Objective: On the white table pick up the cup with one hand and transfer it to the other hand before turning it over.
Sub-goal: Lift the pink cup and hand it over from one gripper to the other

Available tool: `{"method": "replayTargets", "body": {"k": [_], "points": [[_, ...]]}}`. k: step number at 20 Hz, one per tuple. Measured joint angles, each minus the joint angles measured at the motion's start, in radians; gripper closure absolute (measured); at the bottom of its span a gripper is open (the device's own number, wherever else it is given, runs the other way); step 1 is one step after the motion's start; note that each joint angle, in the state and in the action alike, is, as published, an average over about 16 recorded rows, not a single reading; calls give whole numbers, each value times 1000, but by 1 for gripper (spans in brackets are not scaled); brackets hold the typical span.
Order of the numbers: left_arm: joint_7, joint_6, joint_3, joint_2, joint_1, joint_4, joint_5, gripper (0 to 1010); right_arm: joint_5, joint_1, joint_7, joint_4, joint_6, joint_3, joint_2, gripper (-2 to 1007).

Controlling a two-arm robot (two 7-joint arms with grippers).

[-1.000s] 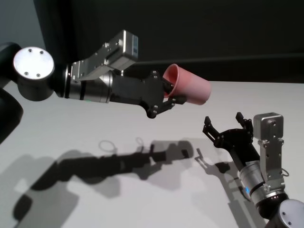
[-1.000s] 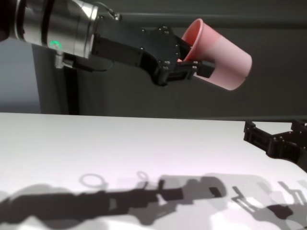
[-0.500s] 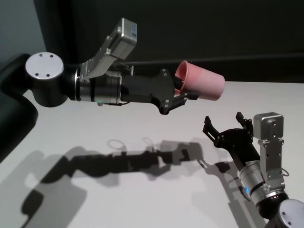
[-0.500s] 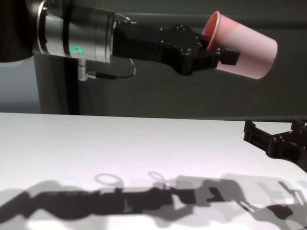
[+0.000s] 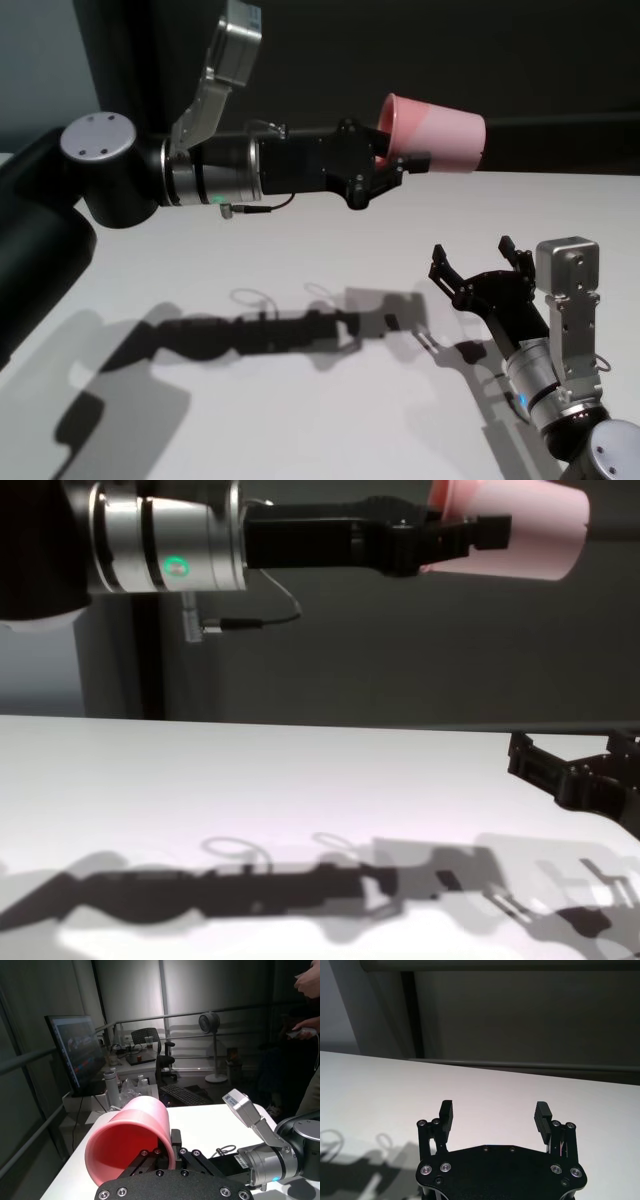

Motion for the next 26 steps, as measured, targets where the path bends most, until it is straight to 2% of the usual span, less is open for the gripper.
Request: {"method": "replayTargets", "body": {"k": [4,9,26], "points": [[-8,3,-5,-2,3,14,-31,964,0,0,0,0,0,0,0,2],[-12,5,-7,6,6,20,-51,964,0,0,0,0,0,0,0,2],[5,1,-17,33,20,12,-69,964,0,0,0,0,0,0,0,2]]}}
